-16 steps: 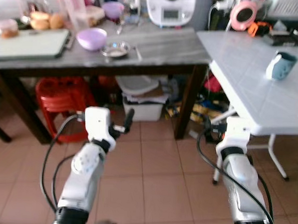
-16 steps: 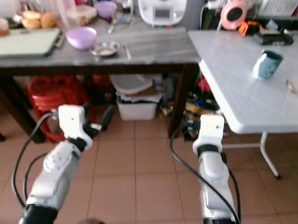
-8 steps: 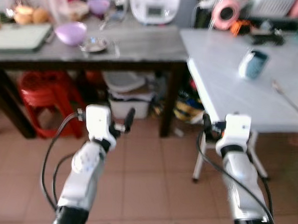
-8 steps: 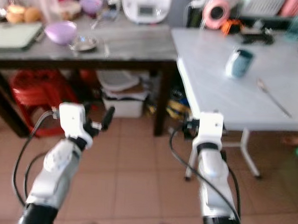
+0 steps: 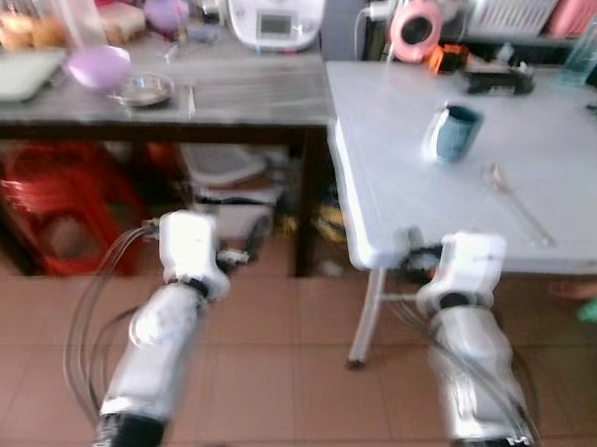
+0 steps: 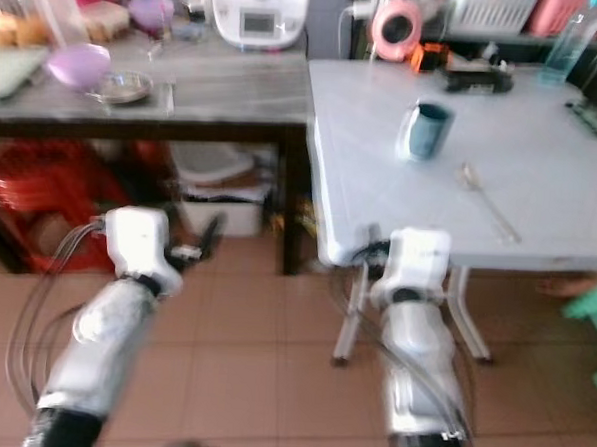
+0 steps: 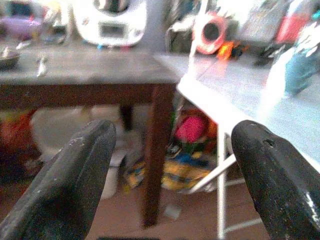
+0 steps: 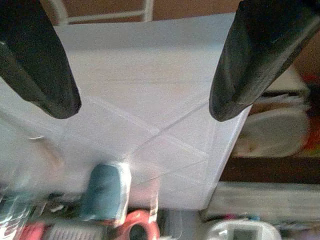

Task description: Setting the table

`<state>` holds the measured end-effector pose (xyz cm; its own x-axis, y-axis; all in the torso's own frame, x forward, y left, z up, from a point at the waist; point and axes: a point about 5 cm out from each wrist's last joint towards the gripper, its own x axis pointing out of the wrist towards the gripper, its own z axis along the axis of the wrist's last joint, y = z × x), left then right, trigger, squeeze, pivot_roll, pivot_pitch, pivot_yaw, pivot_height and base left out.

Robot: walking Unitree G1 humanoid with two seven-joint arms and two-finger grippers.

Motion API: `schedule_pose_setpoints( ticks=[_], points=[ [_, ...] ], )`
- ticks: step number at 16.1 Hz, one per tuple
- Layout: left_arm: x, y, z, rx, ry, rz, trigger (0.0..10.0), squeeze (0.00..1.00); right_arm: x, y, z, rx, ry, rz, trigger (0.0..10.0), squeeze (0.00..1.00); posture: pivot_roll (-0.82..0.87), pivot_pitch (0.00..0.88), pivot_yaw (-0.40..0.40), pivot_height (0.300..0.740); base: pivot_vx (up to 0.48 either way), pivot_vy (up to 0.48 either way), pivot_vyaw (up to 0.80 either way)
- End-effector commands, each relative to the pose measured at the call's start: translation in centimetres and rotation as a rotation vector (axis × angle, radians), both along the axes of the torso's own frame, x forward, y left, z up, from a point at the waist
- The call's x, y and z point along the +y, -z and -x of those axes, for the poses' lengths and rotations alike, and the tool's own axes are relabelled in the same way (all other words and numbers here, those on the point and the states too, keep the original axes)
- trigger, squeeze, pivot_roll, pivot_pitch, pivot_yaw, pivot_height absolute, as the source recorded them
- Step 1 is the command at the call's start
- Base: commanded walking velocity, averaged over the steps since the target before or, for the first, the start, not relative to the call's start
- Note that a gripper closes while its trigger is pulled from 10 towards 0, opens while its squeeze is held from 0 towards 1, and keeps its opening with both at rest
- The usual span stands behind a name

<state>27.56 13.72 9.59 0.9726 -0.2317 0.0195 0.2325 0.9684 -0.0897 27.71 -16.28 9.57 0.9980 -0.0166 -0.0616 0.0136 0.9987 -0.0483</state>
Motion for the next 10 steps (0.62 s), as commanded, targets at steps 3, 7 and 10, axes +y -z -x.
schedule_pose_setpoints(
  ticks=[3,7,10],
  points=[
    [-0.97,-0.58,-0.19,-0.022,0.035,0.008,10.0,0.00,-0.77,-0.51,-0.17,-0.006,0.010,0.007,10.0,0.00,-0.05,0.000,0.021,0.740,0.326,-0.349,0.00],
    [-1.04,-0.56,-0.20,-0.020,0.033,0.008,10.0,0.00,-0.76,-0.57,-0.25,-0.011,0.002,0.011,10.0,0.00,-0.05,0.000,0.022,0.740,0.325,-0.350,0.00],
    [-1.12,-0.47,-0.17,-0.014,0.028,0.011,10.0,0.00,-0.66,-0.61,-0.10,-0.012,-0.007,0.012,10.0,0.00,-0.06,0.000,0.021,0.740,0.329,-0.346,0.00]
  ],
)
